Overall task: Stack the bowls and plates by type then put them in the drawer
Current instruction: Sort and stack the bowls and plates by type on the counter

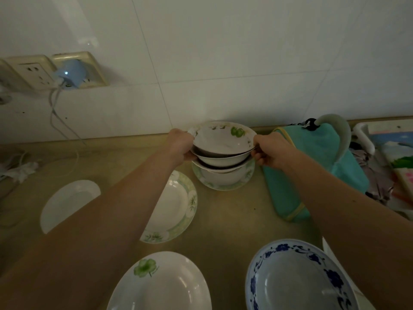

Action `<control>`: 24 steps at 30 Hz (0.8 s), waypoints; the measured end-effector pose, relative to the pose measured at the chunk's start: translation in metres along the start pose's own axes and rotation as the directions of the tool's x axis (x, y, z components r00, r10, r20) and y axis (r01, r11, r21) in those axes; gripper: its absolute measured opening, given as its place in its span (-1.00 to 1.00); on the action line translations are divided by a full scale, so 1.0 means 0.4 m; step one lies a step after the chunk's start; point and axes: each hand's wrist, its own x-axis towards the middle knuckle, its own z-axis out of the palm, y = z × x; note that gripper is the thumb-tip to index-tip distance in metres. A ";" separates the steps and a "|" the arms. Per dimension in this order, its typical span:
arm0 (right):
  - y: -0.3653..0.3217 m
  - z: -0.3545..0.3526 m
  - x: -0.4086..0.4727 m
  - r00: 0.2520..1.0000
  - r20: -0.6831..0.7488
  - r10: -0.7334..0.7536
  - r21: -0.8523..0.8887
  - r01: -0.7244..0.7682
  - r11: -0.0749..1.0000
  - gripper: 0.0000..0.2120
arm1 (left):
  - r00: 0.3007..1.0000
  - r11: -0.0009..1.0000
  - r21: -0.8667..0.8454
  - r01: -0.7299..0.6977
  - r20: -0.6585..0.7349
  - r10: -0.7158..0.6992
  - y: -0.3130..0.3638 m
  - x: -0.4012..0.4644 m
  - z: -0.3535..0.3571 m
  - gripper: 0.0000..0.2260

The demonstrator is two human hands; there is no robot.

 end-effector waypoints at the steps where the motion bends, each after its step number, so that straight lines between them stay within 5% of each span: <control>1: -0.002 0.001 -0.001 1.000 0.002 -0.009 0.006 0.009 1.000 -0.81 | 1.000 1.000 -0.010 0.006 -0.003 -0.006 0.004 -0.002 0.000 -0.81; 15: -0.096 -0.044 -0.064 0.972 0.004 -0.234 0.014 0.234 0.972 -0.85 | 0.981 0.954 -0.264 -0.141 0.096 0.171 0.086 -0.044 -0.088 -0.81; 24: -0.013 -0.018 -0.046 0.964 0.018 -0.266 -0.181 0.265 0.947 -0.81 | 0.983 0.950 -0.308 0.053 0.182 0.004 -0.007 -0.021 -0.086 -0.81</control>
